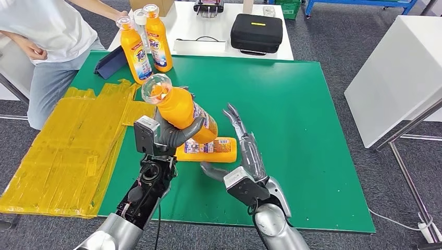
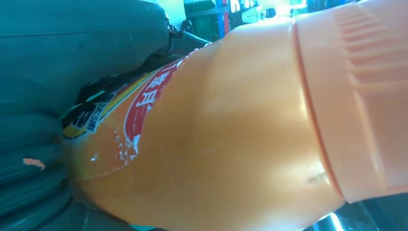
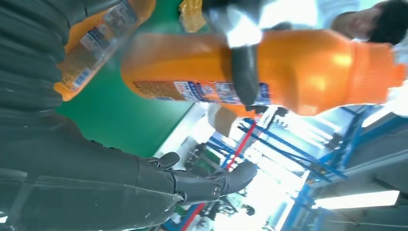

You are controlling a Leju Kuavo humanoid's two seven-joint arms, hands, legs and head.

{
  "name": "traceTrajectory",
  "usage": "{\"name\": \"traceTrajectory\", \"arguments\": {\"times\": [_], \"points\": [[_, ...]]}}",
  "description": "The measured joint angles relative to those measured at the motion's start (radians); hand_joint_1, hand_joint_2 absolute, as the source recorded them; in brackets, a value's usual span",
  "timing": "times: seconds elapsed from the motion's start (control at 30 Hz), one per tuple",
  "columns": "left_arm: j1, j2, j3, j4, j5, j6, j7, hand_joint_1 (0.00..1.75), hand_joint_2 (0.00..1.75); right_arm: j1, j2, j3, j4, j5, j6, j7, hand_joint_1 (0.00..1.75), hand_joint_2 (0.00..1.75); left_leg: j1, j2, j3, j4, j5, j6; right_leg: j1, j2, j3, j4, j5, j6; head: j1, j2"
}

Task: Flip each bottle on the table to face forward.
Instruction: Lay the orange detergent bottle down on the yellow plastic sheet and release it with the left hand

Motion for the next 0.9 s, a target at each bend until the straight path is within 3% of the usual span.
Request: {"name": "traceTrajectory", "arguments": {"times": [0.13,0.37,0.47,0.53,0.7,0.9], "points": [[-0.001,0.006,0.015,0.003,-0.065,0.111,-0.001,1.75,1.75,0.012,-0.009,0.012,-0.037,-0.008,-0.053,-0.03,0.0,1.75,0.0,0.0,0.0,0.0,0.0,0.0,0.0,0.0,0.0,0.0,0.0,0.0,0.0,0.0],[-0.061,0.031,0.032,0.104,-0.342,0.44,0.069,1.75,1.75,0.038,-0.025,0.033,-0.121,-0.019,-0.081,-0.047,0.0,1.75,0.0,0.0,0.0,0.0,0.0,0.0,0.0,0.0,0.0,0.0,0.0,0.0,0.0,0.0],[-0.105,0.048,0.032,0.185,-0.527,0.566,0.191,1.75,1.75,0.047,-0.03,0.044,-0.14,-0.017,-0.067,-0.061,0.0,1.75,0.0,0.0,0.0,0.0,0.0,0.0,0.0,0.0,0.0,0.0,0.0,0.0,0.0,0.0],[-0.13,0.063,0.033,0.231,-0.683,0.598,0.306,1.75,1.75,0.052,-0.032,0.049,-0.15,-0.014,-0.051,-0.068,0.0,1.75,0.0,0.0,0.0,0.0,0.0,0.0,0.0,0.0,0.0,0.0,0.0,0.0,0.0,0.0],[-0.162,0.106,0.063,0.294,-1.108,0.604,0.619,1.75,1.75,0.069,-0.037,0.051,-0.173,-0.009,-0.01,-0.081,0.0,1.75,0.0,0.001,0.0,0.0,0.001,-0.001,0.0,0.0,-0.001,0.001,0.0,-0.001,0.0,0.0],[-0.185,0.161,0.087,0.377,-1.392,0.601,0.862,1.75,1.75,0.097,-0.044,0.051,-0.204,-0.003,0.019,-0.096,0.0,1.75,0.001,0.002,0.0,0.0,0.0,-0.001,0.001,0.0,-0.001,0.001,0.0,-0.001,0.0,0.0]]}}
